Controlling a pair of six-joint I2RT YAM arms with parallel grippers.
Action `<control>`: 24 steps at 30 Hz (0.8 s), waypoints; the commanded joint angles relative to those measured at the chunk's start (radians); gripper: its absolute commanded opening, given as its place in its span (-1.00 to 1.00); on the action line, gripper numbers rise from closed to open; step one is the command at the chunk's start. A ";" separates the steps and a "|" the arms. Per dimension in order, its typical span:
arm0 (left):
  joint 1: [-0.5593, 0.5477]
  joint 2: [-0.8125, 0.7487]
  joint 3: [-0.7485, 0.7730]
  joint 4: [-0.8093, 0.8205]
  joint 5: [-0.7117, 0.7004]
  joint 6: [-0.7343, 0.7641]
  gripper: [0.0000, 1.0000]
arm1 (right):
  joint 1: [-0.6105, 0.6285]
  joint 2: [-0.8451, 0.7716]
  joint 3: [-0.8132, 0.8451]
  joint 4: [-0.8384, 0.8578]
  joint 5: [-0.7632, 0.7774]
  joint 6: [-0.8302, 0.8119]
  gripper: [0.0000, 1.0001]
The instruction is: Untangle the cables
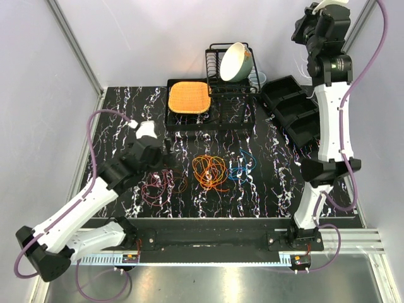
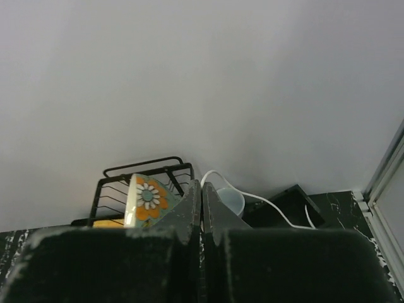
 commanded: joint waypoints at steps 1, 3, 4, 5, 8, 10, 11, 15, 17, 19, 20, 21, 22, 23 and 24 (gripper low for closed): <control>0.005 -0.099 0.024 -0.104 -0.223 0.029 0.98 | -0.065 0.063 0.089 0.020 -0.059 0.033 -1.00; 0.005 -0.147 -0.006 -0.118 -0.214 0.091 0.97 | -0.102 0.092 0.122 0.023 -0.078 0.050 -1.00; 0.005 -0.175 -0.015 -0.124 -0.181 0.120 0.97 | -0.113 0.126 0.134 0.023 -0.107 0.069 -1.00; 0.004 -0.210 -0.021 -0.142 -0.171 0.149 0.98 | -0.113 0.141 0.155 0.024 -0.121 0.078 -1.00; 0.005 -0.253 -0.004 -0.150 -0.129 0.158 0.97 | -0.162 0.194 0.175 0.039 -0.173 0.098 -1.00; 0.004 -0.264 0.003 -0.150 -0.111 0.163 0.97 | -0.177 0.224 0.175 0.056 -0.202 0.113 -1.00; 0.005 -0.271 -0.015 -0.146 -0.124 0.155 0.98 | -0.181 0.235 0.174 0.062 -0.213 0.118 -1.00; 0.004 -0.304 -0.032 -0.118 -0.157 0.164 0.97 | -0.187 0.276 0.172 0.092 -0.251 0.127 -1.00; 0.004 -0.305 -0.038 -0.115 -0.162 0.161 0.97 | -0.190 0.295 0.171 0.096 -0.271 0.127 -1.00; 0.004 -0.308 -0.038 -0.113 -0.151 0.163 0.98 | -0.193 0.315 0.166 0.110 -0.295 0.129 -1.00; 0.004 -0.308 -0.038 -0.113 -0.151 0.161 0.98 | -0.196 0.322 0.163 0.115 -0.300 0.132 -1.00; 0.005 -0.310 -0.036 -0.113 -0.148 0.161 0.98 | -0.196 0.327 0.162 0.124 -0.311 0.135 -1.00; 0.004 -0.316 -0.036 -0.112 -0.145 0.163 0.97 | -0.197 0.338 0.160 0.131 -0.320 0.133 -1.00; 0.005 -0.321 -0.039 -0.109 -0.144 0.164 0.98 | -0.197 0.344 0.158 0.141 -0.329 0.133 -1.00; 0.004 -0.324 -0.041 -0.109 -0.144 0.164 0.97 | -0.197 0.349 0.158 0.156 -0.343 0.133 -1.00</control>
